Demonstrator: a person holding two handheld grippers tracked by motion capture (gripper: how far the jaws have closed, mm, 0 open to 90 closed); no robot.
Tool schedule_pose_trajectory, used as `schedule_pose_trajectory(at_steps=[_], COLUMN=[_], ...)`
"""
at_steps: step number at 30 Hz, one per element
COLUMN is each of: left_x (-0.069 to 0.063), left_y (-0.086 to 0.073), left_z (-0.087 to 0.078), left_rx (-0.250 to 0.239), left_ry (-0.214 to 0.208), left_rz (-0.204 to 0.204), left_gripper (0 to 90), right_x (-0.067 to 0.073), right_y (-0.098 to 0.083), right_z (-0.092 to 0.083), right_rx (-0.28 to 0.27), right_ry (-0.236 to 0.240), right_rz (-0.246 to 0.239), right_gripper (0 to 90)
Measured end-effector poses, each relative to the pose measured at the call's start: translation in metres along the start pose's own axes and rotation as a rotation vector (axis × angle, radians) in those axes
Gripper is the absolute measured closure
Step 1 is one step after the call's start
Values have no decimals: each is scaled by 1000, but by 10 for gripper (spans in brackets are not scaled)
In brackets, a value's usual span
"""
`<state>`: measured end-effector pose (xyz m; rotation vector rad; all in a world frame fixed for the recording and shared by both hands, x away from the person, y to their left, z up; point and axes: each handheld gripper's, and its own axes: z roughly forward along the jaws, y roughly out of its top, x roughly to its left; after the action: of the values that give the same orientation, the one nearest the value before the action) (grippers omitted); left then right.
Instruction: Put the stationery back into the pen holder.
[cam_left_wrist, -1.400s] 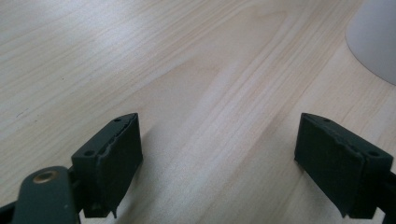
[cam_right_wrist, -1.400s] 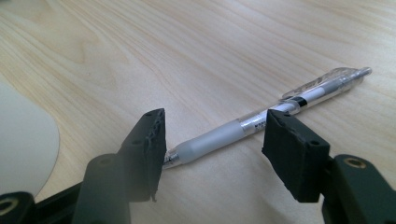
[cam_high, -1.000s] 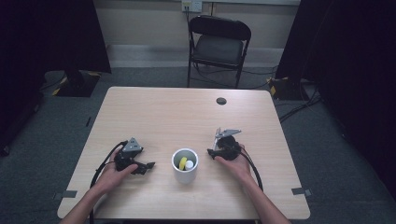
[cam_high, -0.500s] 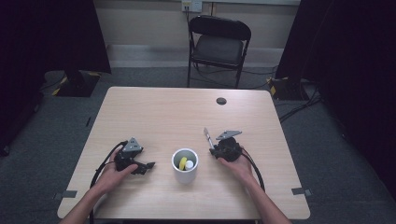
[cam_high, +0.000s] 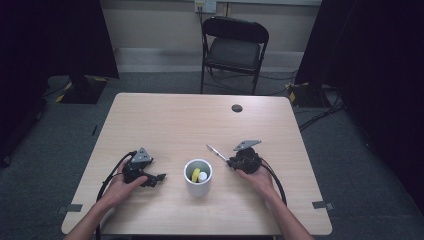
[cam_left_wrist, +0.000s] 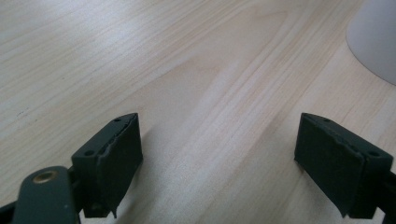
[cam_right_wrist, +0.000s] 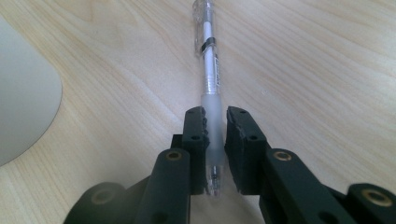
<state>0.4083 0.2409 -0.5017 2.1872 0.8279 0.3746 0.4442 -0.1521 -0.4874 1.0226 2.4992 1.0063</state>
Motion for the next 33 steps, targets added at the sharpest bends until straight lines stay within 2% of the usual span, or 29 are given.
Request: schedule_pose_trajectory(at_steps=[4,11,17,23,28,33], left_x=[0,0,0,0,0,0], left_y=[0,0,0,0,0,0], left_z=[0,0,0,0,0,0], left_rx=[-1,-1,0,0,-1,0], left_ry=[0,0,0,0,0,-1], left_rz=[-1,-1,0,0,-1,-1], left_gripper=[145,145,145,145,145,145], right_x=[2,8,11,12,10,11], right_y=[-1,-1,-1,-1,-4,-4], right_z=[0,4,5,5,5,5], right_rx=[-8,-34,-49,-48,-66,-72], right_ry=[-15,-20,-20,-28,-13,-28], right_rz=[-19,-11,-6,2,8,14], right_gripper=[784,766,801,807,801,803])
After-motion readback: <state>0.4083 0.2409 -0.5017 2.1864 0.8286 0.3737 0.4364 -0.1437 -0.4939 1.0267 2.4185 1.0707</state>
